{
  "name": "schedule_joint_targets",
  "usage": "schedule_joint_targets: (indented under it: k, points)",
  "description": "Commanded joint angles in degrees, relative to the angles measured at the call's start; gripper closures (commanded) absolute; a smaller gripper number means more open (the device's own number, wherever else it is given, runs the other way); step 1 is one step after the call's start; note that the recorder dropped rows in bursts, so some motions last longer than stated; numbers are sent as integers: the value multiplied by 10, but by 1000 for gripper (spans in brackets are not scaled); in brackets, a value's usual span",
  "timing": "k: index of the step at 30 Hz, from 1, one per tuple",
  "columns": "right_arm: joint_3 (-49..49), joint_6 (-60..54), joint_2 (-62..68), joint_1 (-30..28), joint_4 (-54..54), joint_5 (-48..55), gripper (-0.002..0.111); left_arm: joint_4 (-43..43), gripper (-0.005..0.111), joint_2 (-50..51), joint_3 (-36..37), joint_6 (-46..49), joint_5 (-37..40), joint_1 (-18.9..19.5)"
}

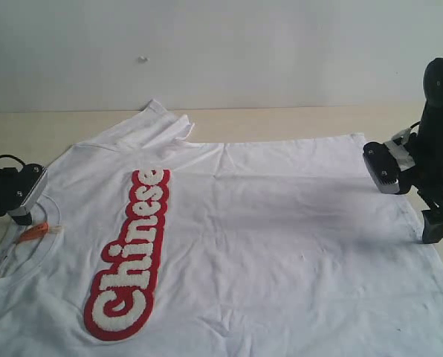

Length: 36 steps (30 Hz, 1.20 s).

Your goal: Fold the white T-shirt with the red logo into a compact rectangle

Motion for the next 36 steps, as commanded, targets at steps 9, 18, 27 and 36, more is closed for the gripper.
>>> schedule_joint_targets:
  k: [9, 18, 27, 36]
  points:
    - [7, -2, 20, -3, 30, 0, 3, 3, 1, 46, 21, 2, -13, -5]
    - [7, 64, 20, -3, 47, 37, 3, 3, 1, 46, 21, 2, -13, -5]
    - [-46, 39, -10, -3, 65, 110, 3, 3, 1, 46, 21, 2, -13, -5]
    - [-50, 32, -5, -3, 73, 91, 3, 3, 1, 46, 21, 2, -13, -5]
